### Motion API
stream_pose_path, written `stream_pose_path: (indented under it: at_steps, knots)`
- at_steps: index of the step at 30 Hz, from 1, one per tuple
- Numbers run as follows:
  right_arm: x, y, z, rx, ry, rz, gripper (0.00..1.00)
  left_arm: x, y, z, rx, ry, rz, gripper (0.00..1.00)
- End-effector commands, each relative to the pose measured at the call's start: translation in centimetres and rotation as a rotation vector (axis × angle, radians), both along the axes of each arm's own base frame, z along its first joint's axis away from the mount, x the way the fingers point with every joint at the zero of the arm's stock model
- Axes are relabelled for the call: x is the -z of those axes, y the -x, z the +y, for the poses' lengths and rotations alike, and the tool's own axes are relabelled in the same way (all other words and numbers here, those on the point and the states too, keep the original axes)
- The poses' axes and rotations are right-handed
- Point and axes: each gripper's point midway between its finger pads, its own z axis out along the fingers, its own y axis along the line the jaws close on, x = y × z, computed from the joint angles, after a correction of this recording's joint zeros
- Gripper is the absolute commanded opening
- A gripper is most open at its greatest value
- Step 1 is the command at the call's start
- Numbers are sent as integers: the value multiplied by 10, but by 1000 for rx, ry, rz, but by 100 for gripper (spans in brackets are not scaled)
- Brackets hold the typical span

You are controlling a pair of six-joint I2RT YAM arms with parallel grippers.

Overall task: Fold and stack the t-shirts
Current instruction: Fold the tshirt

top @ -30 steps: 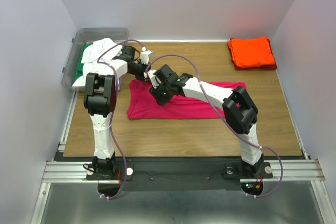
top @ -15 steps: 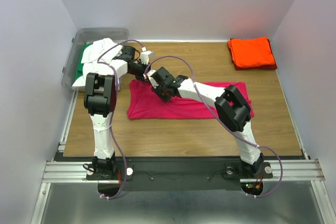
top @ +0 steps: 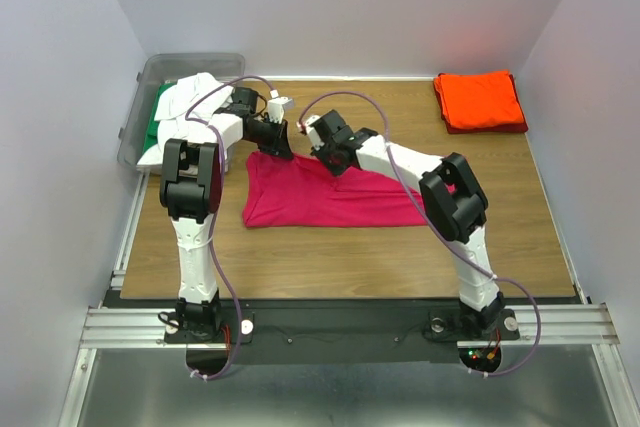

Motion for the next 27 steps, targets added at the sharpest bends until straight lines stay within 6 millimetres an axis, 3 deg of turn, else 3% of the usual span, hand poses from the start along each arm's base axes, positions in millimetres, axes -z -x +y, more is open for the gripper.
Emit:
stream_pose_path:
  at_steps: [1, 8, 12, 15, 20, 23, 26, 27]
  knots:
    - [-42, -36, -5, 35, -74, -106, 15, -34, -12, -1, 14, 31, -88, 0]
    - [-51, -56, -5, 56, -108, -132, 16, -34, -13, -1, 11, 30, -91, 0]
    - [-52, -64, -3, 58, -121, -136, 30, -32, -15, -1, 5, 29, -90, 0]
    - [-49, -60, -6, 59, -116, -125, 38, -35, -15, -1, 8, 26, -99, 0]
    - [-64, -59, -17, 92, -156, -125, 36, -45, -16, -1, 10, 28, -121, 0]
    - [-98, -40, -10, 39, -280, -98, 24, -47, -15, 0, 12, 24, -120, 0]
    - [-109, -10, 6, -59, -389, -13, 19, -48, -15, 1, 11, 19, -118, 0]
    - [-105, -3, 9, -74, -407, 19, 17, -48, -16, 1, 10, 18, -119, 0]
